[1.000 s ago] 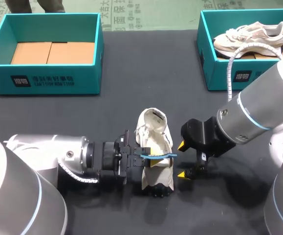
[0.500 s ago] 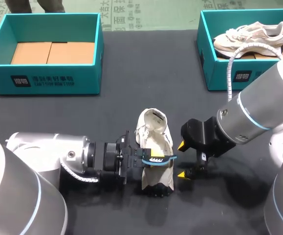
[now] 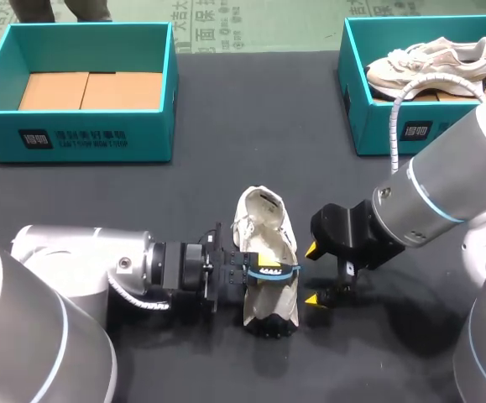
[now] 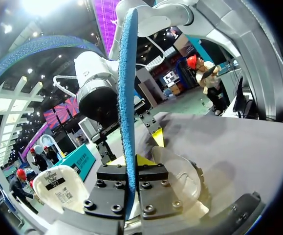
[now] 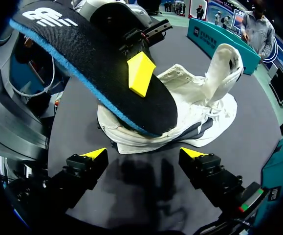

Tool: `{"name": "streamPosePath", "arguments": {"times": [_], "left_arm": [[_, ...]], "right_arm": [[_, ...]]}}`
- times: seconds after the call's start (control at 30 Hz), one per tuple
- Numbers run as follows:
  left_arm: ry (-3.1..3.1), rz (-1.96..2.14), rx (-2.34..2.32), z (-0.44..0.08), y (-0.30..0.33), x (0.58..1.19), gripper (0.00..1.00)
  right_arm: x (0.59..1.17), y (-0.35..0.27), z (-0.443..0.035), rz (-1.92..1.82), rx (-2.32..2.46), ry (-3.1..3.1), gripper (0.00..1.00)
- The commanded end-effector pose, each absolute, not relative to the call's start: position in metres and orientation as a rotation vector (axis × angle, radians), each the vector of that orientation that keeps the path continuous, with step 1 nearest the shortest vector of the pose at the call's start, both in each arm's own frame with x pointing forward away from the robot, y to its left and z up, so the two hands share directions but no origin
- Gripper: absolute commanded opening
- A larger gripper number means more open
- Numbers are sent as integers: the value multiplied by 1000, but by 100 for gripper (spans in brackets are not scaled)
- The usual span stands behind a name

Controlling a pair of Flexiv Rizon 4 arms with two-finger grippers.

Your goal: Take the shoe out of the shoebox, open the shoe tongue, remove and reinsert the insole, then place the shoe into the shoebox

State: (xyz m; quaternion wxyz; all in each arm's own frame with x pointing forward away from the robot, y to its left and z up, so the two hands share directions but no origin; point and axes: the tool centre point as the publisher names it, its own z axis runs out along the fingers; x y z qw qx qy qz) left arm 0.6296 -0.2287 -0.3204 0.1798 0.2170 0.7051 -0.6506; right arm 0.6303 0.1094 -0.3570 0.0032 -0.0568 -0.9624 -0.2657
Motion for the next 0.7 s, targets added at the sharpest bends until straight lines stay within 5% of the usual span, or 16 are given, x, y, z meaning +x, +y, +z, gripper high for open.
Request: {"name": "streamPosePath", "arguments": {"times": [0.03,0.7], "left_arm": [[2010,-1829,616,-325,-234,633,0],[2091,-1715,597,-354,-227,652,0]], "right_arm": [[629,109,-357,-835,-179,-3019,100],[629,109,-357,-835,-179,-3019,100]]}}
